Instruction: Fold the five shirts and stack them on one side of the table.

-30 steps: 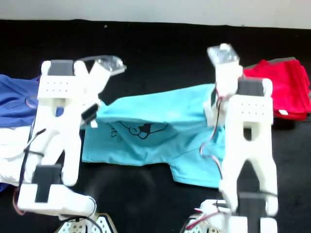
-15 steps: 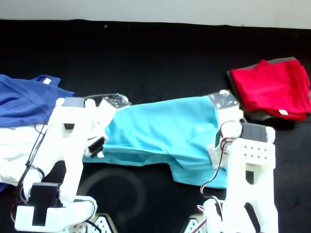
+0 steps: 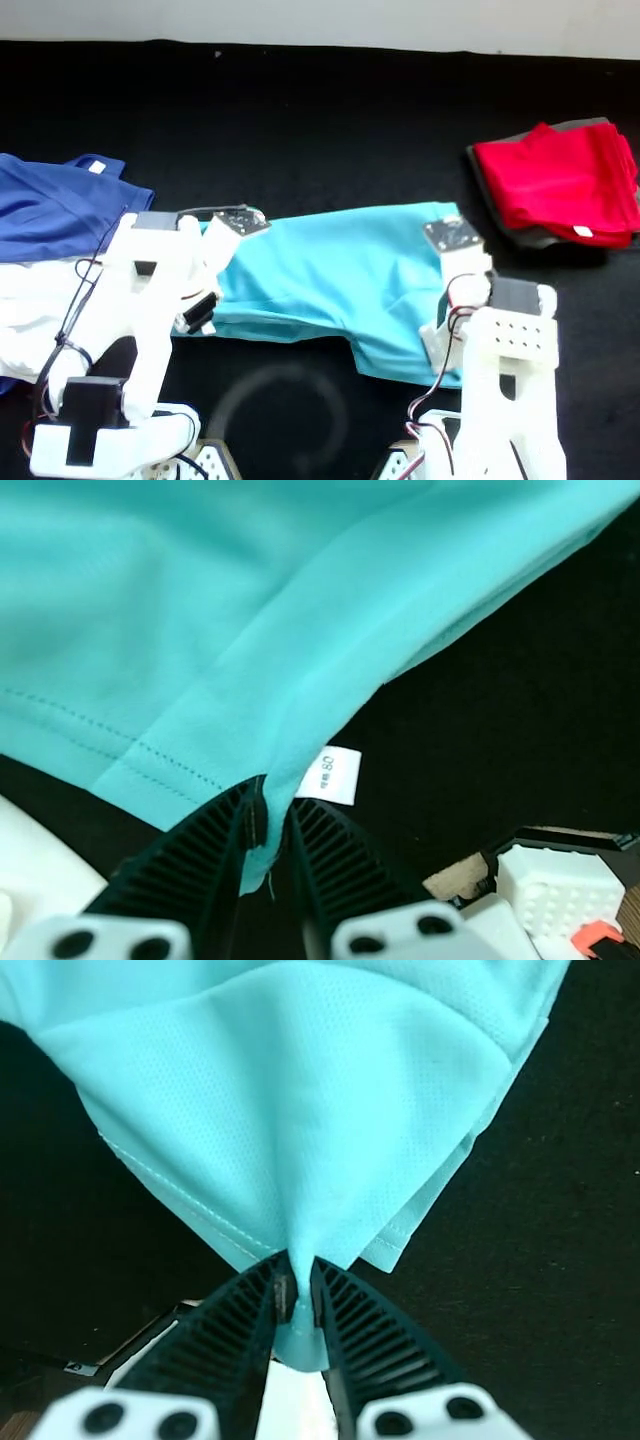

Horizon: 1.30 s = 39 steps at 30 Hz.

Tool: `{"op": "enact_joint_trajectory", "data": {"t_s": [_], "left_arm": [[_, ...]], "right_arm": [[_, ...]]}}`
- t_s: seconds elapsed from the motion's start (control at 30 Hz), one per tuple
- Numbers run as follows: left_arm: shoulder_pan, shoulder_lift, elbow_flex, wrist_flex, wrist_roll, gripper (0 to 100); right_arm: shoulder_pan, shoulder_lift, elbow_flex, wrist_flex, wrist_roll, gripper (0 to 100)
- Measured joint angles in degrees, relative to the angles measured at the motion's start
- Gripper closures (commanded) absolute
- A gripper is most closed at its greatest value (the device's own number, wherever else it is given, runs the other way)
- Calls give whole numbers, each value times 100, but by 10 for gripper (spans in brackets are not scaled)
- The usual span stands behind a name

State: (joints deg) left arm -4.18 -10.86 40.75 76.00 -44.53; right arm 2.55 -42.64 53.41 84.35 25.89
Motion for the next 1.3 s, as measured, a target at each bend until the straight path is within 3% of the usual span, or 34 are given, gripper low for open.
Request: {"op": "enact_joint_trajectory", "data": {"t_s": [0.33,0.43,0.53,0.63,0.77,0.87,0.93,1.03,1.3], "left_arm": [[0,0,9,-105,0,990],[0,0,9,-105,0,985],[0,0,9,-105,0,919],[-44,0,-141,53,0,844],[-290,0,-826,545,0,829],[-519,0,-1635,826,0,829],[-651,0,-2198,897,0,842],[-712,0,-2910,897,0,1000],[-440,818,-3086,-114,598,991]], "right_arm": [[0,0,475,-396,18,978],[0,0,475,-343,18,883],[0,0,273,123,18,815],[0,0,-237,527,18,816],[0,0,-1090,932,18,820],[0,0,-1705,888,18,898],[0,0,-1960,563,18,994],[9,0,-1987,-158,-185,991],[-607,1538,-2119,-1477,-352,992]]}}
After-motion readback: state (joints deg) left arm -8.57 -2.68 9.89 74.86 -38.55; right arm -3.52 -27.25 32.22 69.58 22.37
